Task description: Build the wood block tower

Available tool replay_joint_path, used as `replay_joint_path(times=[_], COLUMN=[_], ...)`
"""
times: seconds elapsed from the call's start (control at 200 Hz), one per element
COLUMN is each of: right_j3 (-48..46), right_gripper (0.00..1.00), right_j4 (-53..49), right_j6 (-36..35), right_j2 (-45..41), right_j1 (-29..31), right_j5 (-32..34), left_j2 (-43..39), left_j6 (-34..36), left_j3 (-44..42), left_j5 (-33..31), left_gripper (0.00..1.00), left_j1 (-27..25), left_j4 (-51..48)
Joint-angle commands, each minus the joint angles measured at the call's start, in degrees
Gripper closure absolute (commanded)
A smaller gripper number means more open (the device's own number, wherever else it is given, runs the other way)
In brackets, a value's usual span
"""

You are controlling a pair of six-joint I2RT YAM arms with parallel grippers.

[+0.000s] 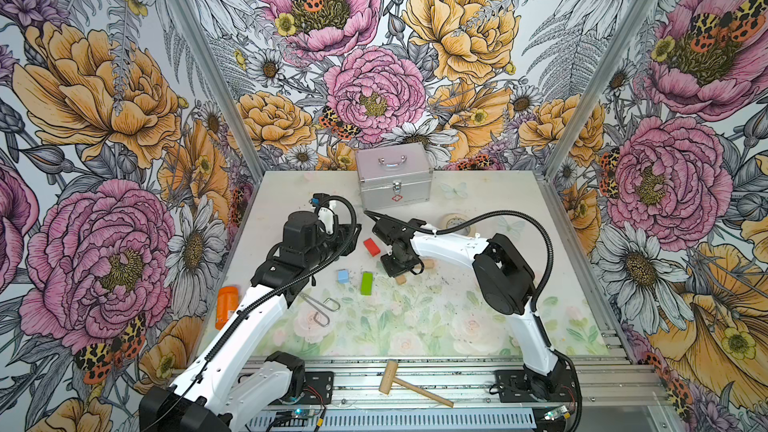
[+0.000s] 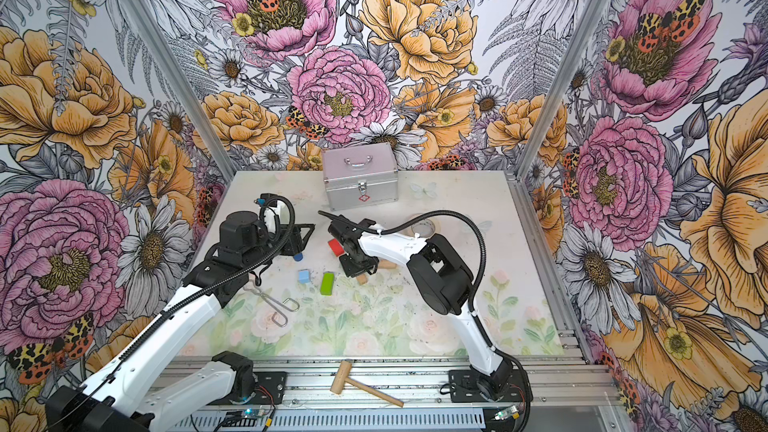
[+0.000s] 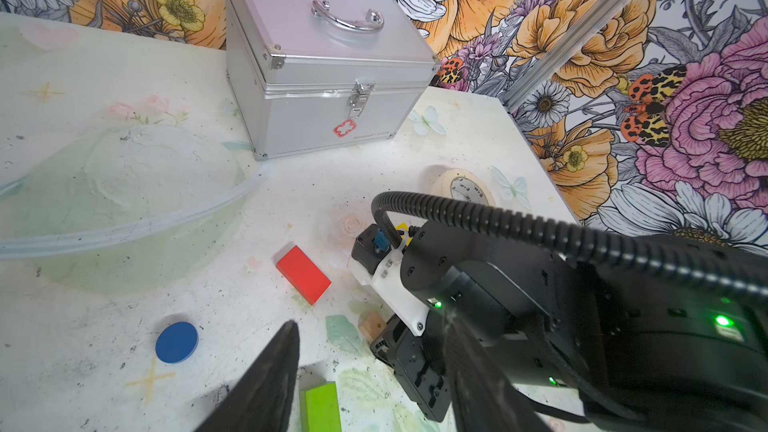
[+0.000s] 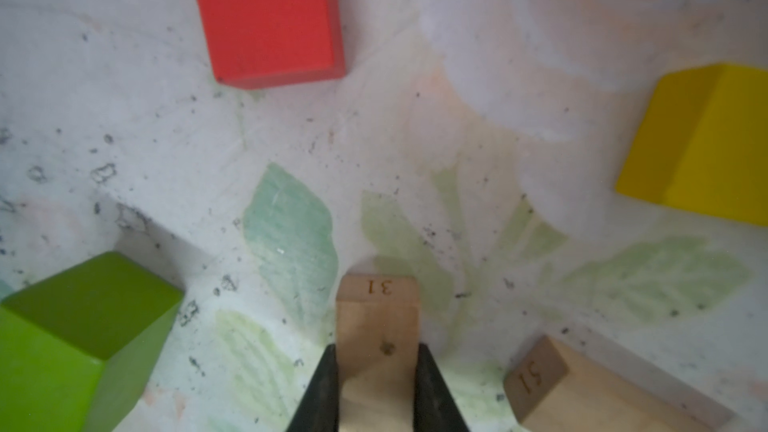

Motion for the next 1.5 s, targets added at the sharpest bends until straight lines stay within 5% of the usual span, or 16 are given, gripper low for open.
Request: replay_joint_path(times=[0.0, 0.791, 1.111, 1.496], right_j3=[1.21, -13.14, -13.9, -13.38], right_gripper=[1.0, 0.96, 0.59, 0.49], right_j4=[-4.21, -4.15, -3.7, -3.99], right_j6=[-3.13, -12.24, -12.25, -10.44], right_j2=[-2.97, -11.22, -11.99, -19.35], right_j1=[0.91, 2.24, 2.23, 2.26], right_j5=[1.08, 5.94, 6.53, 8.92], left_j2=[-0.77, -0.85, -1.12, -1.41], left_j6=[-0.9, -1.18, -1.18, -1.18], left_j3=[-1.0, -1.75, -1.81, -1.49], left_j5=[-0.44, 1.2, 0.95, 0.97], left_gripper=[0.42, 0.42, 0.42, 0.43], left_j1=[0.55, 0.72, 0.59, 0.41], left_j4=[1.71, 3.21, 3.03, 2.88])
